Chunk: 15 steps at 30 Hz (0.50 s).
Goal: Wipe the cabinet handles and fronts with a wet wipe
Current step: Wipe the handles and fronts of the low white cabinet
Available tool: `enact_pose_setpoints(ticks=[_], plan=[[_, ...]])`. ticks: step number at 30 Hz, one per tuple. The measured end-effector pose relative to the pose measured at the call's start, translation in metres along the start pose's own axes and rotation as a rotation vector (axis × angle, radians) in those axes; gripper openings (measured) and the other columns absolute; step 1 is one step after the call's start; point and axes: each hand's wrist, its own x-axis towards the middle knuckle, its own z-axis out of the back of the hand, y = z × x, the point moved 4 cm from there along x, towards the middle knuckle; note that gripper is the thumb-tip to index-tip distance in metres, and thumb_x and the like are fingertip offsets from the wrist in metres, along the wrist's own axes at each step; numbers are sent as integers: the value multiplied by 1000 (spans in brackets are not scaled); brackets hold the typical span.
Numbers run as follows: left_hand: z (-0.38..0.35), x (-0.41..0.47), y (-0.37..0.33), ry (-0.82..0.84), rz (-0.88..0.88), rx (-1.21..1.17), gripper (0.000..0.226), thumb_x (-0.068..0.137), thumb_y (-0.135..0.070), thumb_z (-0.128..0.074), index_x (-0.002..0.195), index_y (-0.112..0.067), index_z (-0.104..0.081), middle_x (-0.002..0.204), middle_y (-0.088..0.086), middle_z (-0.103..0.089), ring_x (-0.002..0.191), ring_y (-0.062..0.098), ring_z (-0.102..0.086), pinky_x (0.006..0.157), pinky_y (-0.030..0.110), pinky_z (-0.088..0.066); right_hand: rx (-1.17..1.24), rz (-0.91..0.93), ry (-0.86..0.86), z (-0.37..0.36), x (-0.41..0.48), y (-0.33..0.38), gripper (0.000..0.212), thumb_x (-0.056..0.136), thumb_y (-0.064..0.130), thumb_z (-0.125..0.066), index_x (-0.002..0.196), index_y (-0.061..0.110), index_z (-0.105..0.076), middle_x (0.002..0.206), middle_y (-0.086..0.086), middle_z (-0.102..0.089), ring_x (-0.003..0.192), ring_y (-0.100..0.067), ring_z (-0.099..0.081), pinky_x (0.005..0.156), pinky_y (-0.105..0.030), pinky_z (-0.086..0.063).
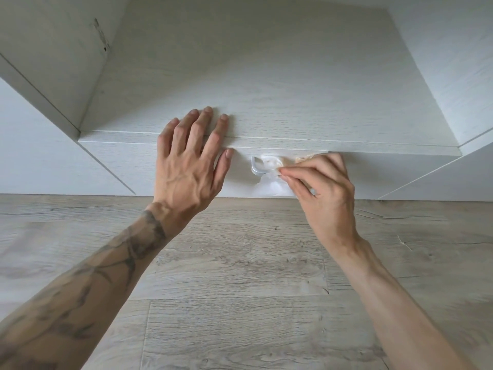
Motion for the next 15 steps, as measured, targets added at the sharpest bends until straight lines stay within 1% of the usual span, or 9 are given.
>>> enact_pose_setpoints(ticks=[2,4,7,11,15], plan=[[0,-1,-1,-2,0,-1,57,115,-47,-31,160,-13,-43,158,17,-49,145,32,-39,120,48,-23,-3,-15,-27,-5,1,7,8,92,9,-81,100,6,-83,88,-4,-73,89,-29,-61,82,-36,-53],[0,0,-2,-7,-4,0,57,116,-47,-31,160,-13,-43,158,17,-49,144,32,-39,119,48,-24,13,13,-10,-17,6,18,9,92,12,-81,100,7,-84,87,-2,-73,86,-30,-61,79,-42,-53],[0,0,0,2,-4,2,57,116,-47,-29,160,-13,-42,158,17,-48,144,32,-39,119,48,-24,18,33,4,-17,6,16,10,94,14,-80,100,8,-83,88,-2,-73,86,-30,-62,79,-47,-53],[1,0,0,13,-4,5,59,116,-48,-28,160,-12,-43,158,17,-49,144,33,-40,119,48,-24,-25,-33,-36,-14,-1,14,10,93,18,-81,99,10,-84,90,0,-75,90,-29,-61,84,-43,-48],[3,1,-1,-1,-7,13,57,116,-46,-31,160,-12,-44,158,18,-50,144,34,-41,119,49,-25,-12,6,-12,-27,8,23,9,91,20,-83,95,11,-83,89,2,-74,90,-28,-61,85,-41,-45]])
